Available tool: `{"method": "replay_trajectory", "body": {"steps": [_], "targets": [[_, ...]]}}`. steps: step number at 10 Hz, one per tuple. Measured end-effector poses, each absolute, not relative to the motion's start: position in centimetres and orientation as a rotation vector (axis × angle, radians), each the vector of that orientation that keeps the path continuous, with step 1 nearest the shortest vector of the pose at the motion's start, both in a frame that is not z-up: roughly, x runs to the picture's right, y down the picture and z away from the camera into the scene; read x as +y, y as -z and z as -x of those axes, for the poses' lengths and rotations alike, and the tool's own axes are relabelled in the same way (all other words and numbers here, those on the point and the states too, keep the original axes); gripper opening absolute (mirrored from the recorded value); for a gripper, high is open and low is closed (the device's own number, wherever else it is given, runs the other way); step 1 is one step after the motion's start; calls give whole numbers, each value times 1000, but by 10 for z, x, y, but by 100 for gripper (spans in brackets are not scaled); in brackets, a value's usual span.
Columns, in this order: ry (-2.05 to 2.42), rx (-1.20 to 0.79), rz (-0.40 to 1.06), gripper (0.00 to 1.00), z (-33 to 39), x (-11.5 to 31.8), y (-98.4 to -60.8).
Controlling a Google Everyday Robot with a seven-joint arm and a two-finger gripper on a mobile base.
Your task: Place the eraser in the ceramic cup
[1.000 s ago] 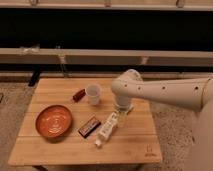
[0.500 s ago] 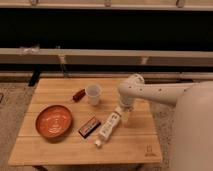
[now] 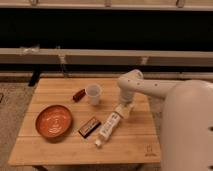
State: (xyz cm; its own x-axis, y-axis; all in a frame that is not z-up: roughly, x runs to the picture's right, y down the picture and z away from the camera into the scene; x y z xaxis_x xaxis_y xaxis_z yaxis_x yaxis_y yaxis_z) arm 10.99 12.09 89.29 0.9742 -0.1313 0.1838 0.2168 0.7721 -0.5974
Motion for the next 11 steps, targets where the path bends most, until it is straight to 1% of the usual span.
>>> {"method": "replay_trajectory", "body": {"steps": [5, 6, 7, 8, 9, 10, 11], "targets": [[269, -137, 715, 80, -107, 123, -900], [288, -135, 727, 79, -106, 124, -901], [296, -133, 734, 73, -106, 125, -902], [299, -131, 738, 66, -106, 127, -902], [302, -127, 744, 53, -106, 130, -902], [302, -121, 745, 44, -107, 133, -902], [300, -117, 747, 37, -107, 135, -901]]}}
